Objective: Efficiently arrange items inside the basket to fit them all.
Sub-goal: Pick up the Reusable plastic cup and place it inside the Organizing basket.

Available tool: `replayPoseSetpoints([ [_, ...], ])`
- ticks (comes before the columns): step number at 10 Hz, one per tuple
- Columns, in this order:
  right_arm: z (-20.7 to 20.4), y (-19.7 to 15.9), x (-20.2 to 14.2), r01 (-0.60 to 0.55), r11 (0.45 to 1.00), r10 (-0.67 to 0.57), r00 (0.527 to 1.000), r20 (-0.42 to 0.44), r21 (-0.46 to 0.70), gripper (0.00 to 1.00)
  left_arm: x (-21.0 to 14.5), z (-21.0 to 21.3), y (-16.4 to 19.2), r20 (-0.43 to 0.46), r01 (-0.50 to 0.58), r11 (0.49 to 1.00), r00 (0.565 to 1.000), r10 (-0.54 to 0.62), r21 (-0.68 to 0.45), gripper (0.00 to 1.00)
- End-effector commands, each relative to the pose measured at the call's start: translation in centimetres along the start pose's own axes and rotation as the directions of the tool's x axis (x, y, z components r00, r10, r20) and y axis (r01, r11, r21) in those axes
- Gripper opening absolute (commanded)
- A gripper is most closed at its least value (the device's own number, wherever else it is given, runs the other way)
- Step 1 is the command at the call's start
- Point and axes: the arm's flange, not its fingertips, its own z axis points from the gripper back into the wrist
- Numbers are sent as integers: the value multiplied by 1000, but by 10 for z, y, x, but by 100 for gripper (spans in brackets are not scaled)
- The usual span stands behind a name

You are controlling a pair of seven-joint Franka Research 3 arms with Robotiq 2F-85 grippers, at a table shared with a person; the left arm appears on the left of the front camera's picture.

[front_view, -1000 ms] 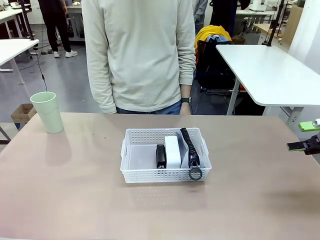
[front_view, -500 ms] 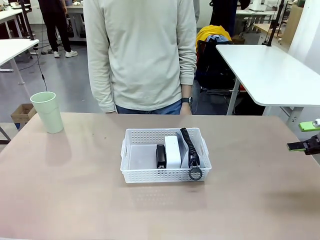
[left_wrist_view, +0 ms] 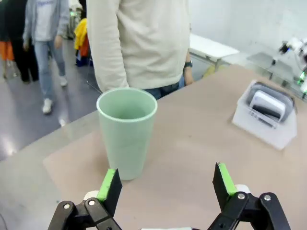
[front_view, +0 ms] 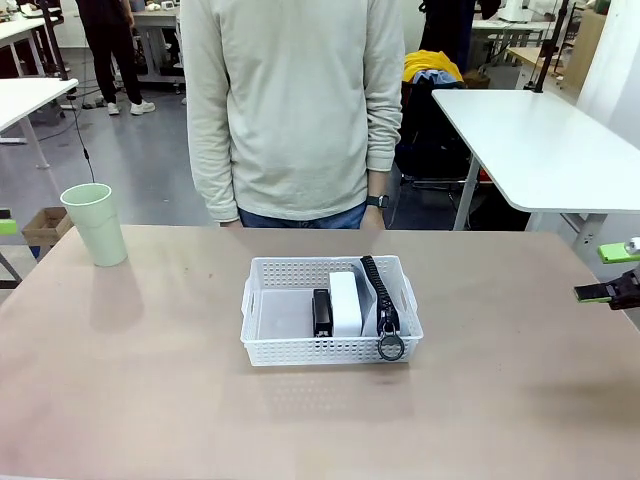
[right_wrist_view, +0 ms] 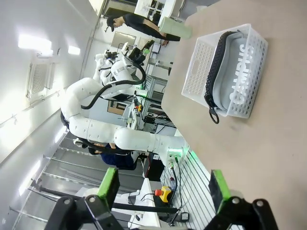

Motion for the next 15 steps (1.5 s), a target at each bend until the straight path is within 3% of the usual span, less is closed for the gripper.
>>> replayPoseSetpoints([
  [1,0,5,1,14,1000,-14,1000,6,12,100,-19,-28,10,-43,62,998,997,-61,20,100],
  [3,0,5,1,14,1000,-14,1000,6,12,100,-32,-61,7,-161,64,994,984,-77,-83,100],
  [4,0,5,1,14,1000,-14,1000,6,12,100,-31,-74,10,-131,5,998,991,-14,-63,100],
  [5,0,5,1,14,1000,-14,1000,6,12,100,-36,-53,4,-106,46,998,993,-51,-52,100],
  [9,0,5,1,14,1000,-14,1000,6,12,100,-39,-61,6,-125,34,998,991,-41,-53,100],
  [10,0,5,1,14,1000,-14,1000,6,12,100,-47,-72,18,-188,75,997,979,-77,-16,100],
  [11,0,5,1,14,1000,-14,1000,6,12,100,-52,-82,26,-197,95,995,976,-97,-21,100],
  [15,0,5,1,14,1000,-14,1000,6,12,100,-58,-107,37,-151,197,980,969,-196,-7,100],
])
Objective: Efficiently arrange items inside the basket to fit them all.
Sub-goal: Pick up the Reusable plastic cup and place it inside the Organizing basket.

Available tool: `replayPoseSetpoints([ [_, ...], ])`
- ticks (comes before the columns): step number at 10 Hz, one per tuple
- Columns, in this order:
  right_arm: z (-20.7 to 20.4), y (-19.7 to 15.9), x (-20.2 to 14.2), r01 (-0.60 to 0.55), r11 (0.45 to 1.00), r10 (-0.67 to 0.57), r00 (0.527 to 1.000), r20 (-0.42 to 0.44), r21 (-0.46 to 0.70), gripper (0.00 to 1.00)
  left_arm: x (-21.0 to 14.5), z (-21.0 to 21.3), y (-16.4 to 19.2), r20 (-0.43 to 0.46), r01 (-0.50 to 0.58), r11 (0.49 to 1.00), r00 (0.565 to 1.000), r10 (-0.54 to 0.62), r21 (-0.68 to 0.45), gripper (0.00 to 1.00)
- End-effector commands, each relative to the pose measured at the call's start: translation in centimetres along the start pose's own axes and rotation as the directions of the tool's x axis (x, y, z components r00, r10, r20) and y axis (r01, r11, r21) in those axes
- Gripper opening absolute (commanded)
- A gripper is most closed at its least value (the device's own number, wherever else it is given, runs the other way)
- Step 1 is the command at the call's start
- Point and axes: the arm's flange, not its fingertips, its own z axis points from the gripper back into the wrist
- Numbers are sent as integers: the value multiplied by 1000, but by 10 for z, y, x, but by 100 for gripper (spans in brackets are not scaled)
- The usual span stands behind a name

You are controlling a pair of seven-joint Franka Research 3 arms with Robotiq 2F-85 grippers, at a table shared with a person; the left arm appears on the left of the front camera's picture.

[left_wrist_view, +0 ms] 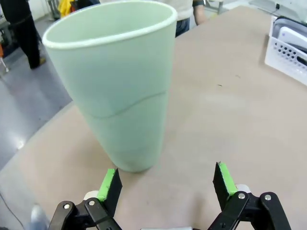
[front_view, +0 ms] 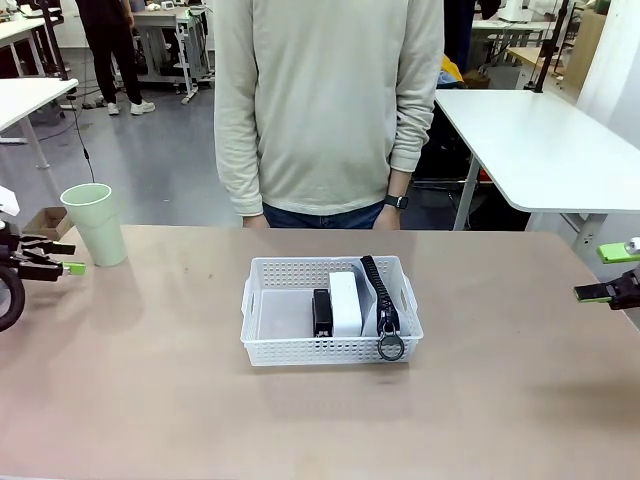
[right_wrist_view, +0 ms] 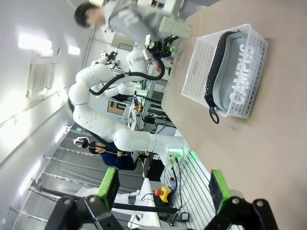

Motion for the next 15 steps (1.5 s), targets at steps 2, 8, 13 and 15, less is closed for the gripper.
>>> replayPoseSetpoints([
  [2,0,5,1,14,1000,-14,1000,6,11,100,-3,-18,5,40,98,991,994,-102,88,100],
  [8,0,5,1,14,1000,-14,1000,6,11,100,-11,-40,13,30,124,984,991,-129,130,100],
  [13,0,5,1,14,1000,-14,1000,6,11,100,-7,-53,15,113,86,990,989,-98,112,100],
  [15,0,5,1,14,1000,-14,1000,6,11,100,1,-53,15,178,63,993,981,-80,102,100],
])
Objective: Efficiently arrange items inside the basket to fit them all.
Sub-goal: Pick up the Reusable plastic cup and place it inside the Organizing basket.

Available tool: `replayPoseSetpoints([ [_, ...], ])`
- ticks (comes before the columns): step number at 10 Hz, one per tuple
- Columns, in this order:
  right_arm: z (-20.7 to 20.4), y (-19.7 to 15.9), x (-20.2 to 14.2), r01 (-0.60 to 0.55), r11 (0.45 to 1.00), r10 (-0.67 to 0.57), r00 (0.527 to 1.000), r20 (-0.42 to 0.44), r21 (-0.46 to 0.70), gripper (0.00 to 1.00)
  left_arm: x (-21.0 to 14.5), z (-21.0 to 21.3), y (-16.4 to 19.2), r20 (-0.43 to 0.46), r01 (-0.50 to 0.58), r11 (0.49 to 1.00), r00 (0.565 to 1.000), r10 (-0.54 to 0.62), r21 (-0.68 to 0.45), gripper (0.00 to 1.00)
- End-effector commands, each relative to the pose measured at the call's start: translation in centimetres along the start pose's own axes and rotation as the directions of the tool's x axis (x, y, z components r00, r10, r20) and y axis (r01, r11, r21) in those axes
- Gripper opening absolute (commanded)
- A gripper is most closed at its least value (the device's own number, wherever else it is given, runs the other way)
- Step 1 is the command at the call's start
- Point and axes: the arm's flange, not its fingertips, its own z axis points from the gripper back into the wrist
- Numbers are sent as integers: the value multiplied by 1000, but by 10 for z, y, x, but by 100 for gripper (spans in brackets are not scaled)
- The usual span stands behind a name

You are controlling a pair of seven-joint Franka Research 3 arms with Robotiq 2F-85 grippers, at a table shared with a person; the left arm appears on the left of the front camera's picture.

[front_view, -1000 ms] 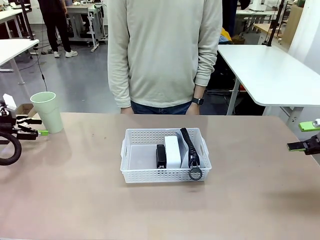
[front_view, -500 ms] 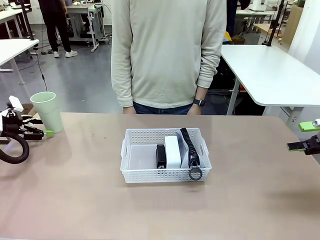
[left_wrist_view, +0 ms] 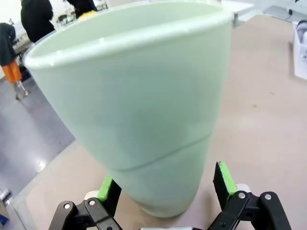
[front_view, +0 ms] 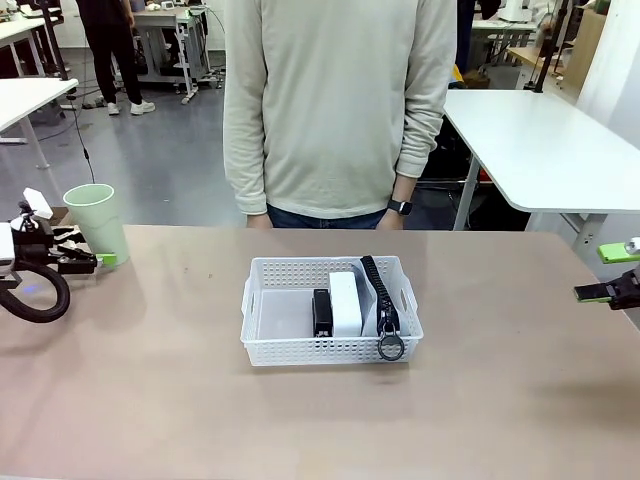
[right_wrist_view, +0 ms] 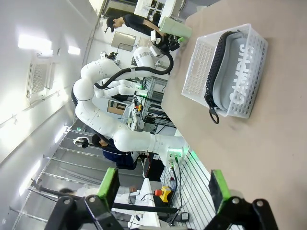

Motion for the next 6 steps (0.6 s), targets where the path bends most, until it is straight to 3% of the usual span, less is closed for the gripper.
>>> replayPoseSetpoints([
  [1,0,5,1,14,1000,-14,1000,6,11,100,7,-2,5,106,-26,999,994,24,18,100],
  [6,0,5,1,14,1000,-14,1000,6,11,100,27,3,13,252,-85,996,965,77,22,100],
])
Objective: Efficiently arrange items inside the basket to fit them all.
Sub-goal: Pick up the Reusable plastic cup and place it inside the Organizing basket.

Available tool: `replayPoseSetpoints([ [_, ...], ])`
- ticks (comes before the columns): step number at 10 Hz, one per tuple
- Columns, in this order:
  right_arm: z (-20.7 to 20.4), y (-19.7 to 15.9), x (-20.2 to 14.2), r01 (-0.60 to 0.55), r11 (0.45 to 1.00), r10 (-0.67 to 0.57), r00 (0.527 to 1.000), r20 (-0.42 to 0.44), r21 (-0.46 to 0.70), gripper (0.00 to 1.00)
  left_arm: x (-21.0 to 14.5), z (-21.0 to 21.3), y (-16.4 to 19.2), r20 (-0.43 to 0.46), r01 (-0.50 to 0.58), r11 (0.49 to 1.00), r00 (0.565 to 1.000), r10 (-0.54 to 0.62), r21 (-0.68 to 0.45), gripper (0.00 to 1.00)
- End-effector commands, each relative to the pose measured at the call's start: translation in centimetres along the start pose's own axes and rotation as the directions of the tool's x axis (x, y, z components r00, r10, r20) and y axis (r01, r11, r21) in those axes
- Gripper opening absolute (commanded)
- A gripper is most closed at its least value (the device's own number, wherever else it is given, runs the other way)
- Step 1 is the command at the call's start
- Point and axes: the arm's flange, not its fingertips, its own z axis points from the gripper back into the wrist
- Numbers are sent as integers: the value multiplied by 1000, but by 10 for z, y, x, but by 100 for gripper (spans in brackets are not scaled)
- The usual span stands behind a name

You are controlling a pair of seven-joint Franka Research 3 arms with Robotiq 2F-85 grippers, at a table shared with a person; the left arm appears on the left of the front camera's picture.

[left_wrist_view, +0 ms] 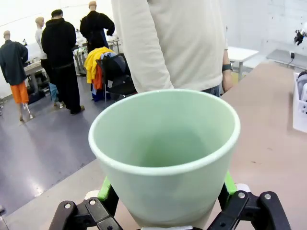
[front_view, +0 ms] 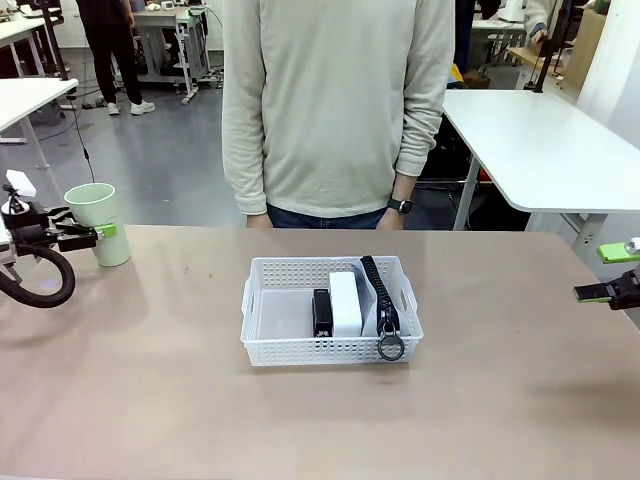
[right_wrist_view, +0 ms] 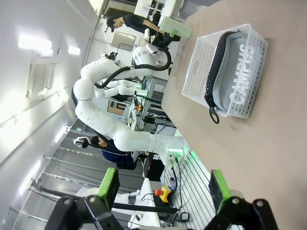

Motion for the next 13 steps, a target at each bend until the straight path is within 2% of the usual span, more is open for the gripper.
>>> replayPoseSetpoints([
  [1,0,5,1,14,1000,-14,1000,7,11,100,6,5,3,53,-32,999,998,32,-7,100],
  [3,0,5,1,14,1000,-14,1000,7,11,100,8,8,3,74,-46,999,996,48,-22,100],
  [4,0,5,1,14,1000,-14,1000,7,11,100,7,8,3,55,-28,999,998,30,-38,88],
  [5,0,5,1,14,1000,-14,1000,7,11,100,6,9,3,45,-19,999,999,21,-31,42],
  [6,0,5,1,14,1000,-14,1000,7,11,100,6,9,2,41,-16,999,999,18,-35,30],
  [7,0,5,1,14,1000,-14,1000,7,11,100,7,9,2,50,-14,999,999,15,-32,0],
  [9,0,5,1,14,1000,-14,1000,7,11,100,9,12,1,58,-7,999,998,10,-37,0],
  [10,0,5,1,14,1000,-14,1000,7,11,100,15,18,0,58,-17,999,998,20,-51,33],
  [11,0,5,1,14,1000,-14,1000,7,11,100,28,28,-4,25,-96,987,995,100,-128,33],
  [12,0,5,1,14,1000,-14,1000,7,11,100,53,47,-11,-16,-139,979,990,138,-151,0],
  [13,0,5,1,14,1000,-14,1000,7,11,100,80,74,-22,-109,-215,956,975,196,-202,66],
])
